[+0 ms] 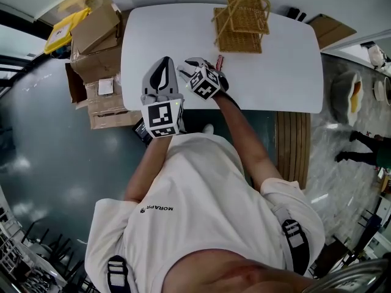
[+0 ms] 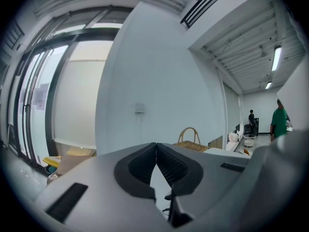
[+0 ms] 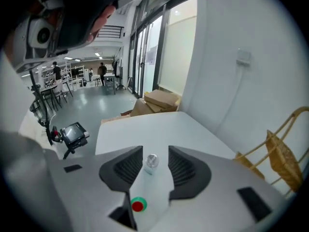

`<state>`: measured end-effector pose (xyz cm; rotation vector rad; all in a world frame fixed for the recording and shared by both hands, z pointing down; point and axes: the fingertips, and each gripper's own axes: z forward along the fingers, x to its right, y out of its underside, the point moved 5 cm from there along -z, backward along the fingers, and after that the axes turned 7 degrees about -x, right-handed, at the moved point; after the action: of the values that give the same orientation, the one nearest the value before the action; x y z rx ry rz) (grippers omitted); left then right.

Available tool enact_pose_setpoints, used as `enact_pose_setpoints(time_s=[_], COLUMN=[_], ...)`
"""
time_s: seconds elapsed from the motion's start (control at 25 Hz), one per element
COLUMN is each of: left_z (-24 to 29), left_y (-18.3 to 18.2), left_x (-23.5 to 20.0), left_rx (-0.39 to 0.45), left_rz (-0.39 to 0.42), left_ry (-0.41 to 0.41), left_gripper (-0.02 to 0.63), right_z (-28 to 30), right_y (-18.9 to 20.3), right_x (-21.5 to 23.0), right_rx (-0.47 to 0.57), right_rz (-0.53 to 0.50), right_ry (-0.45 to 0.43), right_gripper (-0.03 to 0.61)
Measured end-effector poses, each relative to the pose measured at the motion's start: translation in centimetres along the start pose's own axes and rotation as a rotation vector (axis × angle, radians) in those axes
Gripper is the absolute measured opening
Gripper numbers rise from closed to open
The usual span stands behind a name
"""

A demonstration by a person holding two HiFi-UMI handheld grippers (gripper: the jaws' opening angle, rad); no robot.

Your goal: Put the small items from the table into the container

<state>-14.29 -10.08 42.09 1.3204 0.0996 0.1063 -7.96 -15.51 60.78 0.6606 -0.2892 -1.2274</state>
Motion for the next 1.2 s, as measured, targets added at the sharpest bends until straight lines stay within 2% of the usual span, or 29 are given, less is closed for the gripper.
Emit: enact_pose_setpoints(time_s=[0.24, 0.48, 0.6, 1.2], left_z=[0.1, 0.3, 0.4, 0.2], left_y=[0.2, 0.3, 0.4, 0.8], left_x=[-0.5, -1.0, -1.3, -2.0], left_rx=[-0.008, -0.017, -0.018, -0.03], left_rz=[0.003, 0.008, 0.009, 0.01], left_ry=[-0.004, -0.012, -0.015, -0.021], left_gripper=[0.005, 0.005, 0.005, 0.005], right_z=[2.9, 5.0, 6.0, 8.7], right_y=[1.0, 2.4, 2.9, 2.9], right_x=[-0.6, -0.4, -0.5, -0.4], right_rx=[-0.048, -0.061, -0.091, -0.171], right_rz=[-0.1, -0.112, -0.132, -0.1], right_ry=[-0.092, -0.174, -0.185, -0.197], right_gripper=[0.189, 0.192, 0.192, 0.192])
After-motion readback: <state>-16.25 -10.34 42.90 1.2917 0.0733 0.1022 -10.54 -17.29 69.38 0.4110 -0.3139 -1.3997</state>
